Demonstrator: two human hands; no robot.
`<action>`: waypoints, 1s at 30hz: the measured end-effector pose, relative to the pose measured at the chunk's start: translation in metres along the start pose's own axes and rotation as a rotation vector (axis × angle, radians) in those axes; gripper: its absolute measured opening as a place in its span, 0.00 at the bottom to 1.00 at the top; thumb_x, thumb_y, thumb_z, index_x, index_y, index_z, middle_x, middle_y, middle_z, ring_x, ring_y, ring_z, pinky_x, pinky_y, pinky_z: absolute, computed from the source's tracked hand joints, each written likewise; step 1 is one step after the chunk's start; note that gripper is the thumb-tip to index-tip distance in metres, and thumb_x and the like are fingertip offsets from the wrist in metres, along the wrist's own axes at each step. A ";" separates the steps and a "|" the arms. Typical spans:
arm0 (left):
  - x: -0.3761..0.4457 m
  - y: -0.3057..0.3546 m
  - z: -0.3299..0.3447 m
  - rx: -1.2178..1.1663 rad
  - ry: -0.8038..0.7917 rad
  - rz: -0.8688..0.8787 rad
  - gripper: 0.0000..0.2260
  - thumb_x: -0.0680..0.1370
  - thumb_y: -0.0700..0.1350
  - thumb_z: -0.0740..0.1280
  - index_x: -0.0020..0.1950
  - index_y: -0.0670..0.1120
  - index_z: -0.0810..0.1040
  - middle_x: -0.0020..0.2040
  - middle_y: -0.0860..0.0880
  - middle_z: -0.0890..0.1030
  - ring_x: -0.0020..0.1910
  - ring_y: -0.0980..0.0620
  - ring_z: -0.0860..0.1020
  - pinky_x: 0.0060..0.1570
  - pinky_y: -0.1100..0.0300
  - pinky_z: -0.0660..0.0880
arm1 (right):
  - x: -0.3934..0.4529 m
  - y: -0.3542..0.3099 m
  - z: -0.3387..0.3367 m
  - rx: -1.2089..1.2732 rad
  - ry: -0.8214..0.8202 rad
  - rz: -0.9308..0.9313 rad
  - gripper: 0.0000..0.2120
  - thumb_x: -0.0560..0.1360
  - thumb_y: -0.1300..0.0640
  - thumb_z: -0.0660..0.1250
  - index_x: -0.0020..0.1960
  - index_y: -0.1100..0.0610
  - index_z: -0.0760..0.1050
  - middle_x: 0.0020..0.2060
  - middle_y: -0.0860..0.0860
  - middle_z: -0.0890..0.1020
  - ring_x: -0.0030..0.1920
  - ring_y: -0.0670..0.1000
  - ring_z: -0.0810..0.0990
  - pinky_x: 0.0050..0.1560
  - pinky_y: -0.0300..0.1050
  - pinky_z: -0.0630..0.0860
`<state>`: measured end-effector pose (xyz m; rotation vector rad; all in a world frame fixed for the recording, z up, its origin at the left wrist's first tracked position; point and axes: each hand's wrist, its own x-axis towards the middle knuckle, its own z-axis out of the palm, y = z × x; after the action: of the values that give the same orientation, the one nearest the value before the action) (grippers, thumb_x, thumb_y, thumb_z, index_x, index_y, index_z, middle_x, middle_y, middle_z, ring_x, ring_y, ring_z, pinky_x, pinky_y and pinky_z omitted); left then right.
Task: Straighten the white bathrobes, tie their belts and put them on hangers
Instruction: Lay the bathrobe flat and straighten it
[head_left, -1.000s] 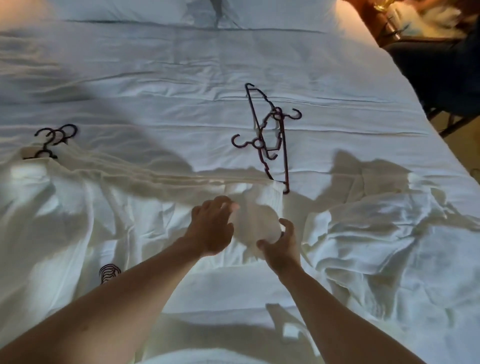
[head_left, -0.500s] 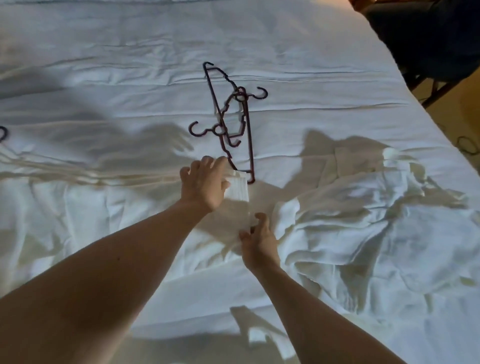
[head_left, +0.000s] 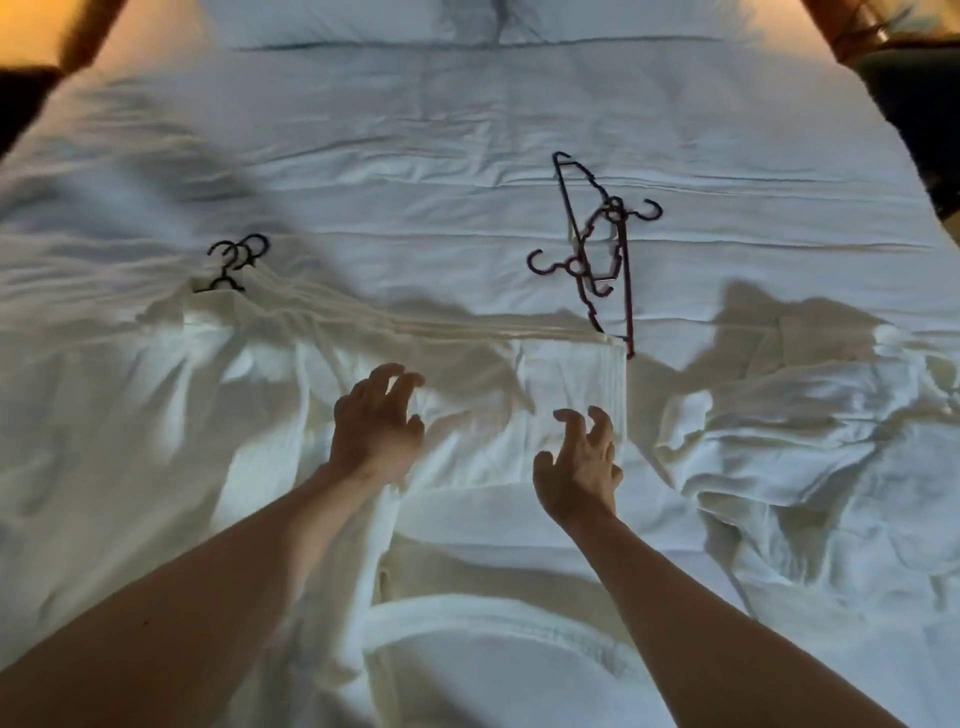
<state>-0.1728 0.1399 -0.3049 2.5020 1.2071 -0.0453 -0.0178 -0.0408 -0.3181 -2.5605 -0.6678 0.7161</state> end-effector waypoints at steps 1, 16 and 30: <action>-0.018 -0.020 -0.012 -0.010 0.023 -0.032 0.22 0.76 0.46 0.67 0.69 0.53 0.72 0.74 0.50 0.67 0.68 0.44 0.71 0.65 0.47 0.67 | -0.018 -0.012 0.008 0.007 -0.032 -0.030 0.24 0.75 0.60 0.63 0.70 0.47 0.65 0.74 0.50 0.56 0.71 0.56 0.66 0.67 0.60 0.65; -0.224 -0.189 -0.014 -0.120 -0.033 -0.457 0.14 0.74 0.48 0.70 0.57 0.44 0.76 0.54 0.39 0.79 0.53 0.33 0.76 0.52 0.44 0.76 | -0.218 -0.053 0.115 0.394 -0.450 0.359 0.10 0.79 0.52 0.61 0.55 0.56 0.75 0.47 0.53 0.81 0.43 0.52 0.77 0.36 0.41 0.68; -0.339 -0.190 -0.005 -0.708 -0.030 -0.580 0.11 0.80 0.49 0.67 0.48 0.41 0.78 0.43 0.45 0.80 0.43 0.47 0.78 0.39 0.54 0.70 | -0.305 -0.038 0.156 0.618 -0.470 0.185 0.12 0.81 0.51 0.67 0.61 0.53 0.82 0.51 0.50 0.85 0.48 0.47 0.82 0.43 0.34 0.77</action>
<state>-0.5333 -0.0056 -0.2966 1.5038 1.5566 0.1681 -0.3490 -0.1368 -0.3084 -1.9052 -0.2700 1.3663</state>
